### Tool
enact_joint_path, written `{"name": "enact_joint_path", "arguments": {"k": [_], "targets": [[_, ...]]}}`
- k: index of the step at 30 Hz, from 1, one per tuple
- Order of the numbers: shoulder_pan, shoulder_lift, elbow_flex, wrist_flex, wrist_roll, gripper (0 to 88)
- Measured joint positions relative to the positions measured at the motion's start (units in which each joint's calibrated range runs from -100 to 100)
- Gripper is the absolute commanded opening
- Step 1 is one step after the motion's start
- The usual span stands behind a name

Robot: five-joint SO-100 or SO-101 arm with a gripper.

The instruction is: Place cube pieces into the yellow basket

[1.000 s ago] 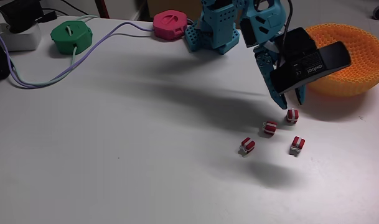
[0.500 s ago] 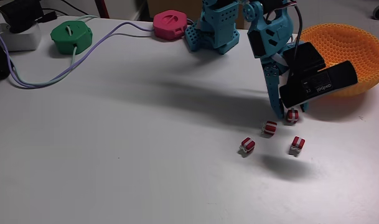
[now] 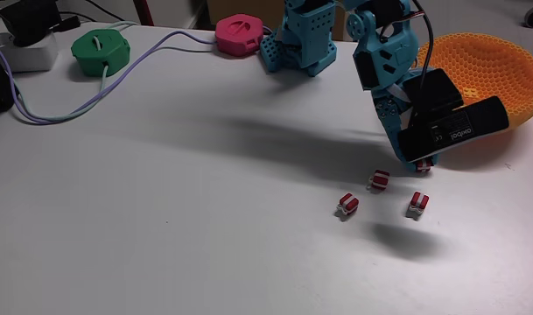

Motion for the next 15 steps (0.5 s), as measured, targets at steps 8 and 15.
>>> {"name": "enact_joint_path", "arguments": {"k": [8, 15], "targets": [[3.4, -5.0, -0.2, 4.9, 2.4, 0.0], [3.9, -21.2, -10.0, 26.7, 1.3, 0.0]]}}
